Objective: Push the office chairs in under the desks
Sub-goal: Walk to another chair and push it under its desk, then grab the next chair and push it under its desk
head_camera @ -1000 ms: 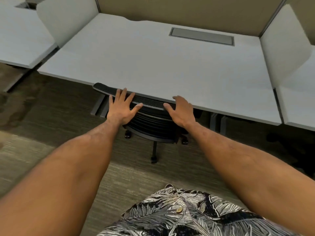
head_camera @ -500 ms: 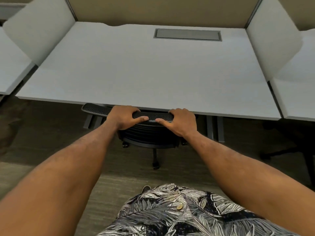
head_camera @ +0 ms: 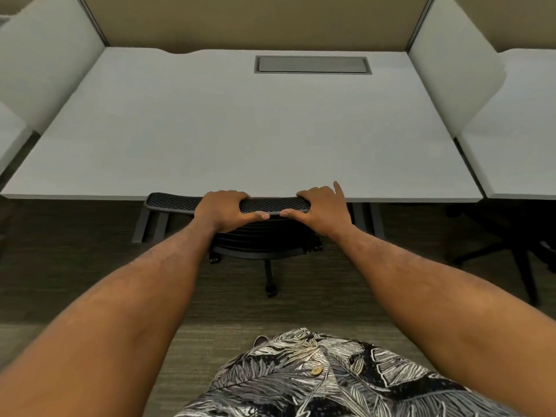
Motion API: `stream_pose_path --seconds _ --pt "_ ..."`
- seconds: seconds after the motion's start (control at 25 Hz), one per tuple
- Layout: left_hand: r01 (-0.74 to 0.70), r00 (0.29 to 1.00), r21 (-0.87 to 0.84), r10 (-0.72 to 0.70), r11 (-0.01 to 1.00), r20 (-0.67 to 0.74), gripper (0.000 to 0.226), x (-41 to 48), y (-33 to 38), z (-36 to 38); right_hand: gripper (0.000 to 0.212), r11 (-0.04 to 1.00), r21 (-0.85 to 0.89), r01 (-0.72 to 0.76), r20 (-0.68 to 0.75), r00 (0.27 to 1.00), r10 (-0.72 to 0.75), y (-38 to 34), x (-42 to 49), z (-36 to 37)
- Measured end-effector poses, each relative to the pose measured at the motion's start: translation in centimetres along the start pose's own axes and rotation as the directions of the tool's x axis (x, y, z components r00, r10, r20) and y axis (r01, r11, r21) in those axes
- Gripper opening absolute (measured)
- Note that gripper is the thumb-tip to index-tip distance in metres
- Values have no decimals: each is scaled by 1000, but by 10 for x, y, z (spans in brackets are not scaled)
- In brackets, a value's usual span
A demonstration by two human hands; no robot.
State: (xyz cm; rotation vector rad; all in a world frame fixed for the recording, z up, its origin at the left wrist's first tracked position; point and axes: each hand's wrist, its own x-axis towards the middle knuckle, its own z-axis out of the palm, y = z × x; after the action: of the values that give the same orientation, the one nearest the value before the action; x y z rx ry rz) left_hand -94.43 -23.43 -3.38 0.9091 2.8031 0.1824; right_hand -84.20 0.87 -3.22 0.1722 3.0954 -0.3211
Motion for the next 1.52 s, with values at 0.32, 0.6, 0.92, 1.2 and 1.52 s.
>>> stream_pose_path --seconds 0.32,0.6,0.92,1.2,1.52 --pt "-71 996 -55 68 996 -64 92 -2 -1 6 93 999 -50 2 12 1000 -2 -7 -13 3" --pt "-554 782 224 593 802 -191 80 -35 45 56 79 979 136 -153 -171 970 175 -9 -78 33" --pt "-714 700 197 688 672 190 107 -6 158 104 81 825 122 -552 61 834 549 83 -214 57" --pt "-819 565 120 752 561 338 113 24 325 127 79 606 203 -769 80 630 772 193 -303 52" --pt "-907 418 97 848 409 325 108 61 537 145 76 404 230 -885 122 438 890 350 -402 29"
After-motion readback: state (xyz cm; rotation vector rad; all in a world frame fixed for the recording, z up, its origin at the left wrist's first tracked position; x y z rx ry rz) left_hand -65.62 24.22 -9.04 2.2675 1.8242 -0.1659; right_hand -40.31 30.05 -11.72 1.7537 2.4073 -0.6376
